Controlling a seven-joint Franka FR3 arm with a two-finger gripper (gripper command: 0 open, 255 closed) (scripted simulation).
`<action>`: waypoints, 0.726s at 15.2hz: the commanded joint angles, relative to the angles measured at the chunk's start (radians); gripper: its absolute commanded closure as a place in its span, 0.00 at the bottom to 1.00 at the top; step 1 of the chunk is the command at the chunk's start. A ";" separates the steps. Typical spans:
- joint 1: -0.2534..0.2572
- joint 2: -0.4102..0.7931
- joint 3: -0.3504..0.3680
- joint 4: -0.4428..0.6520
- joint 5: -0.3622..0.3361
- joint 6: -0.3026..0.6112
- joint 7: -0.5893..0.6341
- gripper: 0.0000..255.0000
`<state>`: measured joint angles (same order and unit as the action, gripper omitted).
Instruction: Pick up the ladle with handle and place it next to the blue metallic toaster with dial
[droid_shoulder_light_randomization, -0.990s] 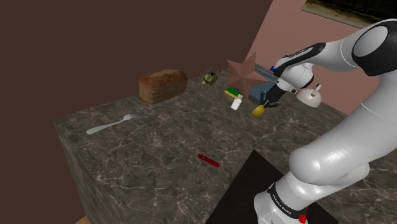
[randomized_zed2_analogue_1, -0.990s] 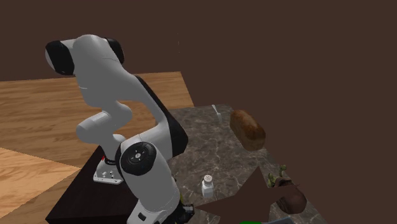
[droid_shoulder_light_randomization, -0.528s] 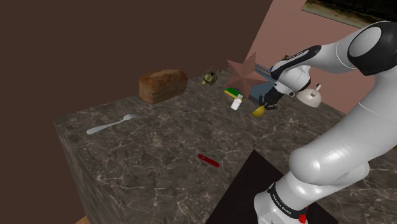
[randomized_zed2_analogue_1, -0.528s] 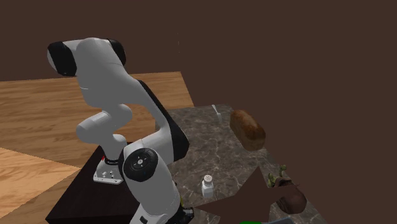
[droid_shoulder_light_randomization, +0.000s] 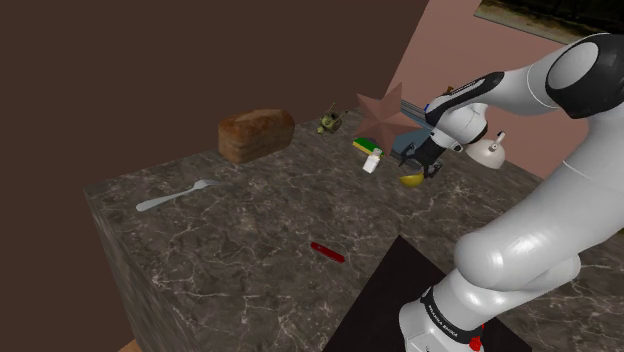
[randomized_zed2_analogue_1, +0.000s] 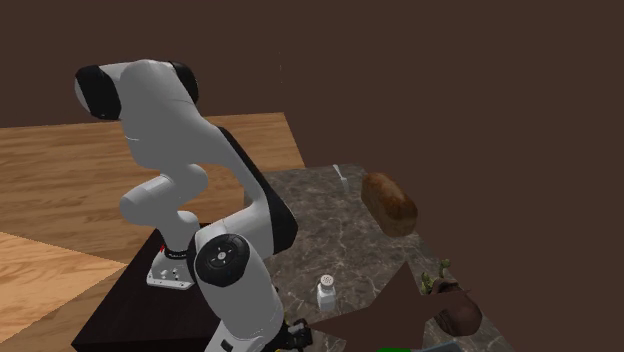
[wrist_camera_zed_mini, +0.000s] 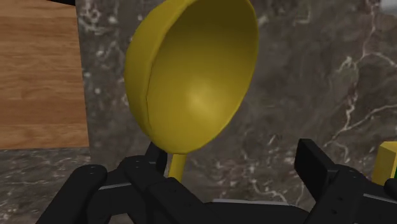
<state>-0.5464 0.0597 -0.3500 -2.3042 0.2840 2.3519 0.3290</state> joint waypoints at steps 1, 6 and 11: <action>0.001 0.000 0.001 -0.001 0.000 0.001 0.001 0.00; -0.008 -0.084 -0.012 0.042 -0.066 -0.116 0.045 0.00; -0.008 -0.084 -0.012 0.042 -0.066 -0.116 0.045 0.00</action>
<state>-0.5547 -0.0244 -0.3622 -2.2628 0.2186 2.2362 0.3736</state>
